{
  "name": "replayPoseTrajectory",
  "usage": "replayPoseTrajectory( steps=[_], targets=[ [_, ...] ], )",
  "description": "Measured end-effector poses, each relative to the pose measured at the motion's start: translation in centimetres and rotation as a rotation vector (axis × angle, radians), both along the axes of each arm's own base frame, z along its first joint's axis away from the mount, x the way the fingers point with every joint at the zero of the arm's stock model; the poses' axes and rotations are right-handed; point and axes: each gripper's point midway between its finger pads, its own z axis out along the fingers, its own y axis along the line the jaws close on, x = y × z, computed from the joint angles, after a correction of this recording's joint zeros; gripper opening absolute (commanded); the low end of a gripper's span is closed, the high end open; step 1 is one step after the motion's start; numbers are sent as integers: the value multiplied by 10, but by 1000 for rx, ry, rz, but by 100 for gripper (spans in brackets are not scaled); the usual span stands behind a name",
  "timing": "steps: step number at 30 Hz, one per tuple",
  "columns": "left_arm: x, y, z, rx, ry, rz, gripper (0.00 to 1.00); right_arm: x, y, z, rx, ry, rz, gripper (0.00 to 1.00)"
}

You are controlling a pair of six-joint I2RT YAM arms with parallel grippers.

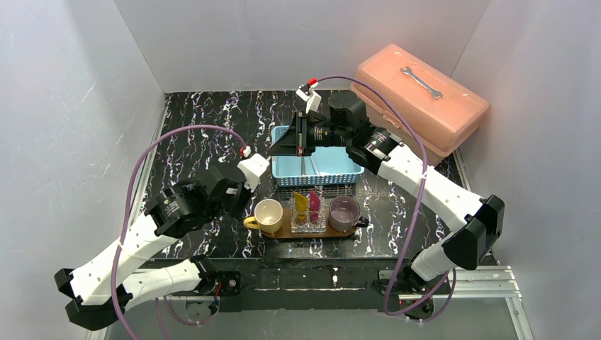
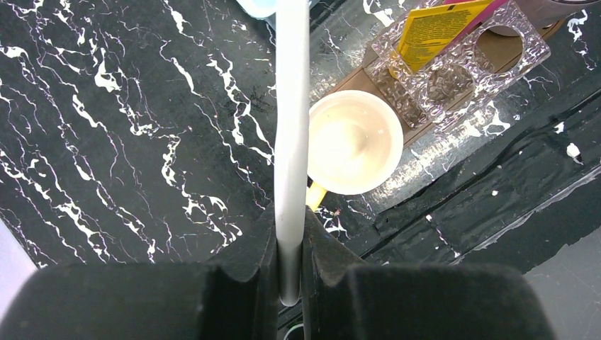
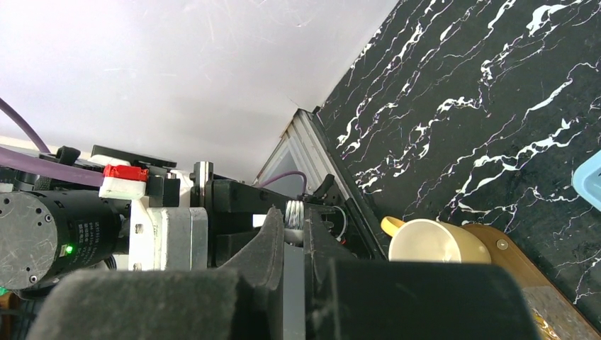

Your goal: Prepare toiletry sets of a toothbrush and toothpaste on the tray

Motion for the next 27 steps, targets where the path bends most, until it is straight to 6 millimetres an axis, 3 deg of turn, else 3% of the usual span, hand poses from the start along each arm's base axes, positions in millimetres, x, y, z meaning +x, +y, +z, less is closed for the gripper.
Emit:
replayPoseTrajectory(
  steps=[4, 7, 13, 17, 27],
  targets=[
    [0, 0, 0, -2, 0, 0, 37, -1, 0, 1, 3, 0, 6, 1],
    [-1, -1, 0, -8, 5, -1, 50, -5, 2, 1, 5, -2, 19, 1],
    [-5, -5, -1, -31, 29, -9, 68, -8, 1, -3, -14, -27, 27, 1],
    [-10, -11, -1, -62, 54, -20, 74, -8, -7, -8, -59, -53, 6, 1],
    [-24, -36, 18, -229, 103, -80, 96, -17, -57, 0, -167, -200, -86, 1]
  ],
)
